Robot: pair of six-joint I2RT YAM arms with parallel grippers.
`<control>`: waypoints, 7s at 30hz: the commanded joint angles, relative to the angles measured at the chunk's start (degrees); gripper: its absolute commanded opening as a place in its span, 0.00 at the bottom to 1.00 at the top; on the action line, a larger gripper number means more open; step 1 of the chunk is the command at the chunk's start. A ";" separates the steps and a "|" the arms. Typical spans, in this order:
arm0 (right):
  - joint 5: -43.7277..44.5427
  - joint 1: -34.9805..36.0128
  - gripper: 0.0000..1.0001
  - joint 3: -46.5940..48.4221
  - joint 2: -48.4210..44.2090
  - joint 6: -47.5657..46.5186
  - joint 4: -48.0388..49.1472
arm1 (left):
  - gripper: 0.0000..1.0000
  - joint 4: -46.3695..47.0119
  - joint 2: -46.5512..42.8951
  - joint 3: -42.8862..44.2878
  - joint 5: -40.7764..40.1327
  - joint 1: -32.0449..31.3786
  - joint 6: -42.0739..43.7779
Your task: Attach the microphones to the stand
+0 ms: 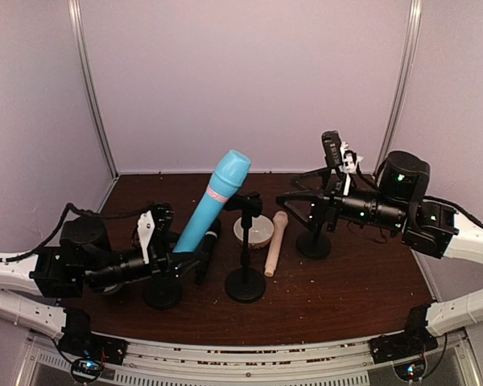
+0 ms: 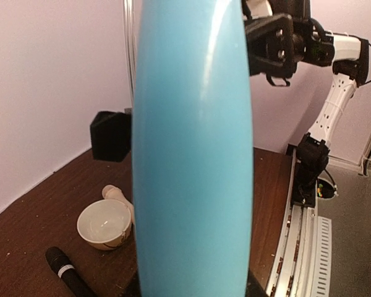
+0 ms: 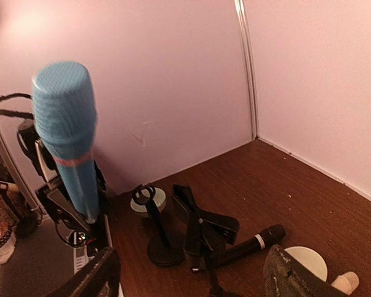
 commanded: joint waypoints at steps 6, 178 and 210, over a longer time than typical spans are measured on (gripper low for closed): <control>-3.70 -3.64 0.90 7.19 10.96 -15.18 -7.88 | 0.00 4.39 -4.73 -1.76 -1.88 0.32 -2.15; -10.49 -2.34 1.00 -17.18 -7.97 -1.47 -7.67 | 0.10 0.23 26.89 34.60 -2.74 43.57 3.99; 1.08 -2.31 1.00 -16.39 -4.56 -4.66 -12.71 | 0.77 -8.54 16.48 24.55 -11.95 44.74 0.65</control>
